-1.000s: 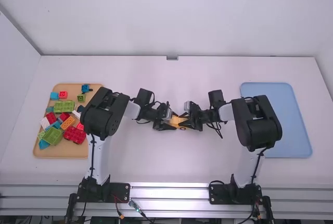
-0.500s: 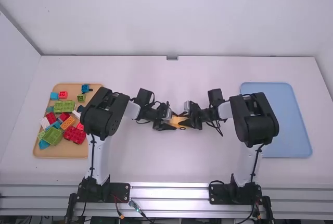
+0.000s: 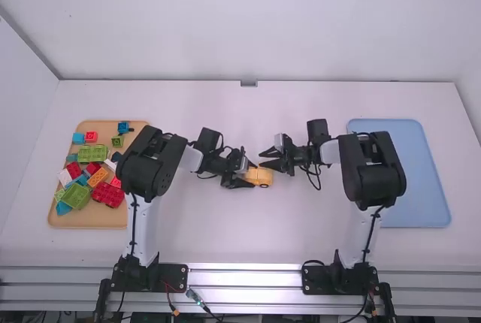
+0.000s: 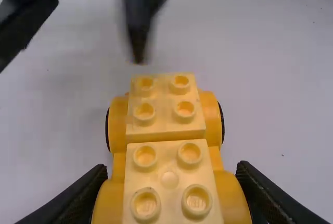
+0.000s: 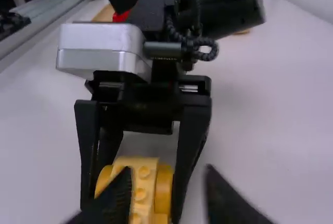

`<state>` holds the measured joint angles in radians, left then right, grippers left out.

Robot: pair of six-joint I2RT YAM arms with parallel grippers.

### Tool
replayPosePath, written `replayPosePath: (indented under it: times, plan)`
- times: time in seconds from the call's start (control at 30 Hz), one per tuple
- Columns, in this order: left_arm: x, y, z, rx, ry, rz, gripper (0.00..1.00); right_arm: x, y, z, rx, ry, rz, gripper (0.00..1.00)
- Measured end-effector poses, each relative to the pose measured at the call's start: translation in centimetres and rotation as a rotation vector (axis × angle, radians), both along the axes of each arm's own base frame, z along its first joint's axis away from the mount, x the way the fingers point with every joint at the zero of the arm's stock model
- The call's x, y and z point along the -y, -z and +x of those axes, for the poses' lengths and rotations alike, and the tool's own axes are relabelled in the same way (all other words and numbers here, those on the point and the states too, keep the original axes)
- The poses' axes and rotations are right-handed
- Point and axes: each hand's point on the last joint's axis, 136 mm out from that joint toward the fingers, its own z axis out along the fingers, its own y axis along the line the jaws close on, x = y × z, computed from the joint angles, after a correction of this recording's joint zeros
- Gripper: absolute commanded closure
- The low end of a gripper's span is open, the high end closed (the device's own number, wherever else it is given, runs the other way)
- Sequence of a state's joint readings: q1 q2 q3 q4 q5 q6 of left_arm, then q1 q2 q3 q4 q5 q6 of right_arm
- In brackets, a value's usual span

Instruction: Assemble lego blocks to make yellow taxi

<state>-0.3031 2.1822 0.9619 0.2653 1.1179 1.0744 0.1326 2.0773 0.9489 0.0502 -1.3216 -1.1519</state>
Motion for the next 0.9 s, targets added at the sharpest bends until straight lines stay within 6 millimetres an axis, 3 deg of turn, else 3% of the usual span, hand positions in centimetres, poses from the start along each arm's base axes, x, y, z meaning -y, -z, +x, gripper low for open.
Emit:
replayPosePath:
  times: [0.23,0.5,0.7,0.9]
  plan:
    - [0.0,0.0,0.0,0.004,0.001,-0.002,0.68,-0.2,2.8,-1.2,-0.090,0.015,-0.160,1.00]
    - [0.1,-0.1,-0.2,0.005,0.007,-0.010,0.69,-0.9,4.6,-0.8,0.011,0.006,-0.285,1.00]
    - [0.1,-0.1,-0.1,0.010,0.004,-0.009,0.69,-1.3,4.2,-0.4,0.093,0.013,-0.239,1.00]
    - [0.1,-0.1,0.1,0.020,0.001,-0.008,0.70,-0.5,2.3,0.0,0.102,0.021,-0.129,1.00]
